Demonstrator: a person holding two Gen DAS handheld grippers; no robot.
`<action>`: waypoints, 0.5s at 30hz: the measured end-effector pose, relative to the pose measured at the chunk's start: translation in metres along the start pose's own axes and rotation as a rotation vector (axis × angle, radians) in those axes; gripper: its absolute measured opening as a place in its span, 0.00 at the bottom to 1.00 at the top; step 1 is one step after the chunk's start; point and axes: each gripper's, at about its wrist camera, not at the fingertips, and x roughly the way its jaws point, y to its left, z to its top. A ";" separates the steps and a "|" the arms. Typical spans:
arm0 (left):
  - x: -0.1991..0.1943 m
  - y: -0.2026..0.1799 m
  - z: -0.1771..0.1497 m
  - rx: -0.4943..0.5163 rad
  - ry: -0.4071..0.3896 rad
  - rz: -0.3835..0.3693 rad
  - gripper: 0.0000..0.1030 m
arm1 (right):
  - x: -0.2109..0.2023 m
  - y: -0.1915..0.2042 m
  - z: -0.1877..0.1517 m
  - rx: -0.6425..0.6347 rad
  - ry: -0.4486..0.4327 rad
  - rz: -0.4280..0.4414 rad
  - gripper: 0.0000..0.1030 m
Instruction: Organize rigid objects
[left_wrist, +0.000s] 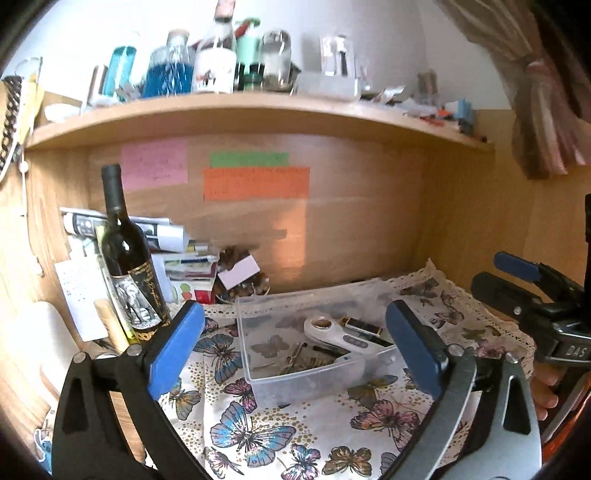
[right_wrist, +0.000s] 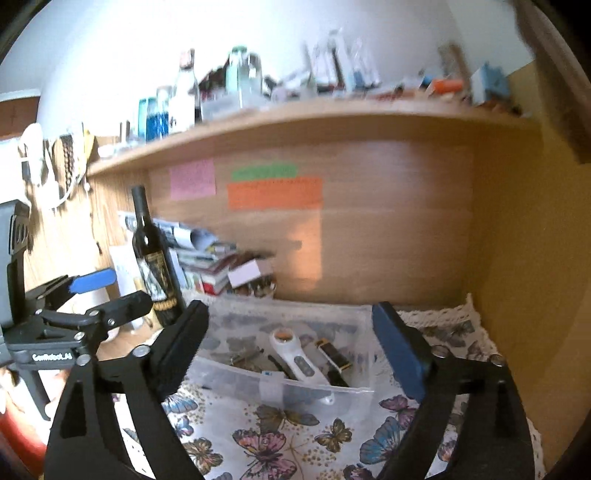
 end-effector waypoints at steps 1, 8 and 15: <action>-0.005 -0.001 0.000 0.001 -0.012 0.004 0.99 | -0.005 0.001 -0.001 0.004 -0.011 -0.003 0.99; -0.025 -0.005 0.000 0.006 -0.047 0.009 1.00 | -0.019 0.003 -0.005 0.011 -0.039 -0.017 1.00; -0.029 -0.006 -0.002 0.008 -0.055 0.015 1.00 | -0.024 0.002 -0.006 0.014 -0.045 -0.013 1.00</action>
